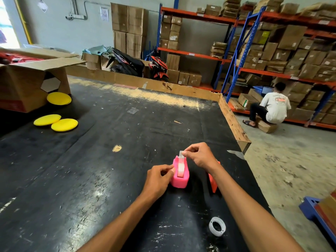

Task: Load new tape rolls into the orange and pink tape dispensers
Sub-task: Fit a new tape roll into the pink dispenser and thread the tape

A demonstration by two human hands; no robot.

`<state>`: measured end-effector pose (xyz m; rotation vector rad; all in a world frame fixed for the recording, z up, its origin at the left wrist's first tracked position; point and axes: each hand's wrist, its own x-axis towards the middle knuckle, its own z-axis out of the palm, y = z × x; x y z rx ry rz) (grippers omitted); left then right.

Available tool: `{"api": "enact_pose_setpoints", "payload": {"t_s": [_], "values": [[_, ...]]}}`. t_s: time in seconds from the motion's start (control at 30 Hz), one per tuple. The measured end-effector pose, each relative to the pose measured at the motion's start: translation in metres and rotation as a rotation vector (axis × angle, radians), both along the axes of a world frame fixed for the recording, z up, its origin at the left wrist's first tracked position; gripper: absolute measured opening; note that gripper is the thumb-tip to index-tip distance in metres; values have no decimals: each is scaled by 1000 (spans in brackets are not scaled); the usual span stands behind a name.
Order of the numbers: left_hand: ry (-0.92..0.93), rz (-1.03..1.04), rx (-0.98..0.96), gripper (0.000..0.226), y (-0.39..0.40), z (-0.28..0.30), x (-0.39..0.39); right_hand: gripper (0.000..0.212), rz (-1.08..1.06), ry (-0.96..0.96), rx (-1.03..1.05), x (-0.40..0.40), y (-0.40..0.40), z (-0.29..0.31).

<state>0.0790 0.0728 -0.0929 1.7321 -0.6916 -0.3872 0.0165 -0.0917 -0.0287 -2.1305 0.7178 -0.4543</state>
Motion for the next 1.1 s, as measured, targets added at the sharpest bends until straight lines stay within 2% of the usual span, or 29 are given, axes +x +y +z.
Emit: {"api": "enact_pose_setpoints", "payload": {"t_s": [0.2,0.33,0.47,0.53,0.6,0.67,0.73,0.87,1.1], "values": [[0,0,1,28,0,1,1,10,-45,42,50,6,-4,-10],[5,3,-5,28,0,0,1,7,-91,61,163,9,-2,-12],[3,5,2,29,0,-1,1,13,-186,73,258,16,1,-13],[0,5,5,29,0,-1,1,8,-217,123,282,18,2,-14],[-5,8,7,29,0,0,1,9,-226,156,264,19,2,-13],[-7,7,5,30,0,1,0,4,-212,98,194,18,2,-9],[-3,6,-1,30,0,1,0,11,-144,52,82,16,3,-4],[5,8,-11,29,1,1,-1,15,25,173,-43,9,9,1],[-10,8,-3,28,2,2,-2,33,21,223,-78,5,18,6]]}}
